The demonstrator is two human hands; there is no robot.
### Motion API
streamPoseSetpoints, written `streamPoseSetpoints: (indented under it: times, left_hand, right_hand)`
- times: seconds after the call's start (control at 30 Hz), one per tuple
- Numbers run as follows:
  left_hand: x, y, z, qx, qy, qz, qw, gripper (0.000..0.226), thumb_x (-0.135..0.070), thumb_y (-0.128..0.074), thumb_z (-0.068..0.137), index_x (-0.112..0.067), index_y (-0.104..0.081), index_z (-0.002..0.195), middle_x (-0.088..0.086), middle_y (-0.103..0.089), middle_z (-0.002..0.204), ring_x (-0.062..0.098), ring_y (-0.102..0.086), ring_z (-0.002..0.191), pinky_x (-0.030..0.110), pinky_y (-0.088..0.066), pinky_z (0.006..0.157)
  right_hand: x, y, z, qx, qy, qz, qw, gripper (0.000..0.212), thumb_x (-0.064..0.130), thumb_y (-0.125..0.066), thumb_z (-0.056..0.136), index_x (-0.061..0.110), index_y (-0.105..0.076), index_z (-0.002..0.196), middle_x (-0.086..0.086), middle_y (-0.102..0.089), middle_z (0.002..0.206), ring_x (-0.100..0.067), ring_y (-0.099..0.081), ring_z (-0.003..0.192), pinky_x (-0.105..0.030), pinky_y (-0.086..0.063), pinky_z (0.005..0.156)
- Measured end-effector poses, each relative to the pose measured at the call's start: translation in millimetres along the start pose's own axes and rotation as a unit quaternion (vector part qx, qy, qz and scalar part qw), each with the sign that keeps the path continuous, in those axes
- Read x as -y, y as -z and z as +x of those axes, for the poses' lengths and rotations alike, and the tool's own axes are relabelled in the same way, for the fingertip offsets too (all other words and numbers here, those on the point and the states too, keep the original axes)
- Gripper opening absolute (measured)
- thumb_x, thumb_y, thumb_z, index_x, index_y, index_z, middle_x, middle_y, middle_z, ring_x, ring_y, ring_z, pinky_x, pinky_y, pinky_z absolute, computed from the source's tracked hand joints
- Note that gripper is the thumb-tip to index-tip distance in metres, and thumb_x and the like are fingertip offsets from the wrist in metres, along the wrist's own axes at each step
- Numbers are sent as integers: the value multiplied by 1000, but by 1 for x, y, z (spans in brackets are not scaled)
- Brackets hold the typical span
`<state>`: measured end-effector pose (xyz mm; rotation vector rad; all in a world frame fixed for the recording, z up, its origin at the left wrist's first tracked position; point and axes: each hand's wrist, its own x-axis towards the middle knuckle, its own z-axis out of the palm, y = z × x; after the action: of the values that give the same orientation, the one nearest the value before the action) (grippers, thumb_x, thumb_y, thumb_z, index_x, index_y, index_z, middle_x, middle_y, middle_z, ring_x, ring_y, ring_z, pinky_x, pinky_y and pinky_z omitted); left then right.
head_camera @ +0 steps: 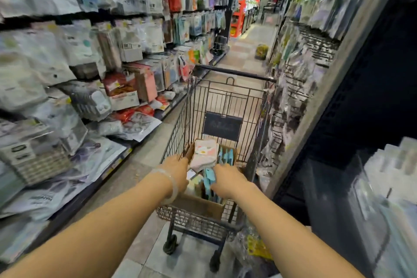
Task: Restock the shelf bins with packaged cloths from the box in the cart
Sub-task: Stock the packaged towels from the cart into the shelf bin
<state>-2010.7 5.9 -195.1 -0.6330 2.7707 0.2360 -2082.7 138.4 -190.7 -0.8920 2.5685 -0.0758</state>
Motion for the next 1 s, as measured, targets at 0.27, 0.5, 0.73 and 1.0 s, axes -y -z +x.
streamPoseSetpoints:
  times: [0.27,0.5,0.73,1.0]
  left_hand:
    - [49,-12,77,56,-28,-3,998,51,-25,-57,88,-13,-38,134,11,-41,133,28,-41,125,39,-41,103]
    - [49,-26,142,98,-44,-53,993,51,-30,-56,90,-16,-39,136,7,-41,137,26,-46,122,39,-44,102]
    - [49,-35,237,155,-28,-84,984,47,-25,-52,90,-14,-41,135,8,-45,131,26,-48,118,36,-43,99]
    - [53,-108,368,223,30,-124,966,48,-37,-50,74,-20,-51,118,6,-60,115,25,-59,100,36,-51,81]
  right_hand:
    - [20,-18,81,37,-42,26,998,44,20,-52,93,12,-41,135,-13,-47,132,-32,-48,117,-42,-47,94]
    - [-4,-24,152,68,-59,43,995,40,20,-51,93,9,-46,132,-14,-49,132,-32,-50,117,-42,-48,95]
    - [-47,-27,266,86,-55,75,992,40,23,-47,94,7,-44,131,-16,-51,131,-34,-52,114,-40,-48,93]
    - [-99,-58,388,114,-113,164,973,46,23,-53,93,10,-40,135,-14,-48,135,-32,-48,123,-37,-44,99]
